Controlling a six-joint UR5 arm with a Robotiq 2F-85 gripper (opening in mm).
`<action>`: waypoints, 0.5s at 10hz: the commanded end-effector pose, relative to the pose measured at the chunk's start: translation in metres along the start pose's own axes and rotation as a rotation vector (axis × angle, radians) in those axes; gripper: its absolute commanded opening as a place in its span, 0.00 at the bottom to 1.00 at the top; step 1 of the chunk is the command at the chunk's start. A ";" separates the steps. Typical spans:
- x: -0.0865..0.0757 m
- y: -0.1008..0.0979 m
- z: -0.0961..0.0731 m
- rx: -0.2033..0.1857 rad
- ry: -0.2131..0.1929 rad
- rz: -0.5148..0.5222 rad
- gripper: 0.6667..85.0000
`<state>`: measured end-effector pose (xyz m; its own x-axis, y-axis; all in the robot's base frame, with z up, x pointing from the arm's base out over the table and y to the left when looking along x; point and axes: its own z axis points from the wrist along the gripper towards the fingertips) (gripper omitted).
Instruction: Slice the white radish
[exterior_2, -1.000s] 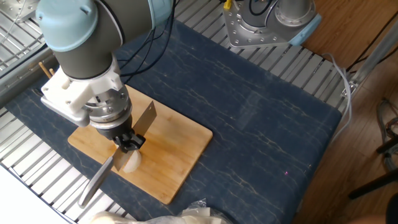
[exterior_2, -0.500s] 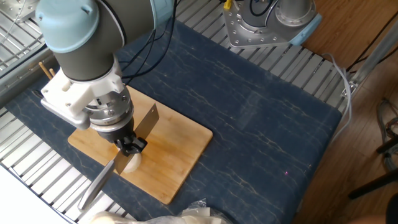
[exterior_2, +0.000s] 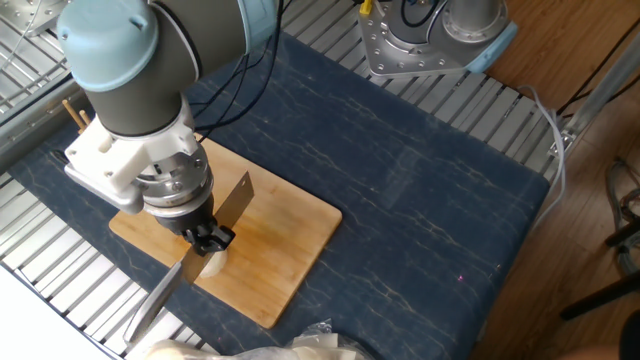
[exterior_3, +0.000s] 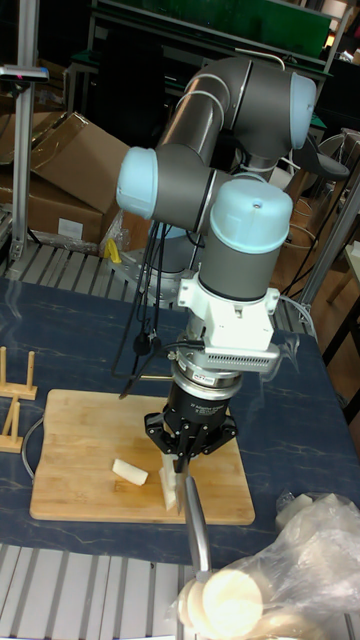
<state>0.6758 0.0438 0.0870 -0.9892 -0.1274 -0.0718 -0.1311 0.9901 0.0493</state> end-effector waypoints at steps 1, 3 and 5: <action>-0.003 0.001 0.003 -0.006 -0.007 0.005 0.00; -0.003 0.000 0.006 -0.004 -0.008 0.005 0.00; -0.003 0.001 0.012 -0.004 -0.012 0.005 0.00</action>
<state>0.6782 0.0436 0.0791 -0.9887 -0.1279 -0.0775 -0.1316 0.9903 0.0439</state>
